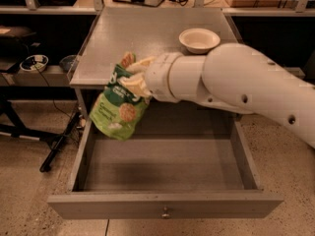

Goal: Pick green rice chip bag from top drawer and place on counter

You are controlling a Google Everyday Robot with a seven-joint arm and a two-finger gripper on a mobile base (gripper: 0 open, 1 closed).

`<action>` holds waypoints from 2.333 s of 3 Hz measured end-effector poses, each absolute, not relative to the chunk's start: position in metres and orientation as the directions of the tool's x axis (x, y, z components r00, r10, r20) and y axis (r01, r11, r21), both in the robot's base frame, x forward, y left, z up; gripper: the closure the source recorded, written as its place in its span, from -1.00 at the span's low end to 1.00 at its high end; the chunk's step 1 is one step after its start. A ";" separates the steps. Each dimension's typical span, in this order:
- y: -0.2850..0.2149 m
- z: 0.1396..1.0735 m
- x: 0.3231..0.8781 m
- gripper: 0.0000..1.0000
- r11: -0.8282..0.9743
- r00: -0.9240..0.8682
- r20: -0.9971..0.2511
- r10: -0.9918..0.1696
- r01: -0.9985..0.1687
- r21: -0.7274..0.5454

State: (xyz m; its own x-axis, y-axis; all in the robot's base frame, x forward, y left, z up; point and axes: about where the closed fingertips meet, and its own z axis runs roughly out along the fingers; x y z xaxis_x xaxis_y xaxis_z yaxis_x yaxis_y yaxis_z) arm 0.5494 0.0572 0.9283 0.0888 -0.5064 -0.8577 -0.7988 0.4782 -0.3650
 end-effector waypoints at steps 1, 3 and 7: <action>0.054 0.960 0.558 1.00 0.510 0.126 -0.858 -0.498 -0.757 -0.407; 0.045 0.999 0.623 1.00 0.573 0.192 -0.814 -0.548 -0.624 -0.532; 0.058 1.014 0.699 1.00 0.484 0.324 -0.819 -0.473 -0.682 -0.549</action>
Offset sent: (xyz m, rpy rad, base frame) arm 0.0479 -0.0072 0.0766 -0.0077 -0.2348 -0.1527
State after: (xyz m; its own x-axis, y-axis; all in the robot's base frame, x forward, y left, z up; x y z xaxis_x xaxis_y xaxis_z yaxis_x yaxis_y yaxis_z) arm 0.6987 0.0578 1.0143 0.3238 -0.4733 -0.8192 -0.6817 0.4837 -0.5489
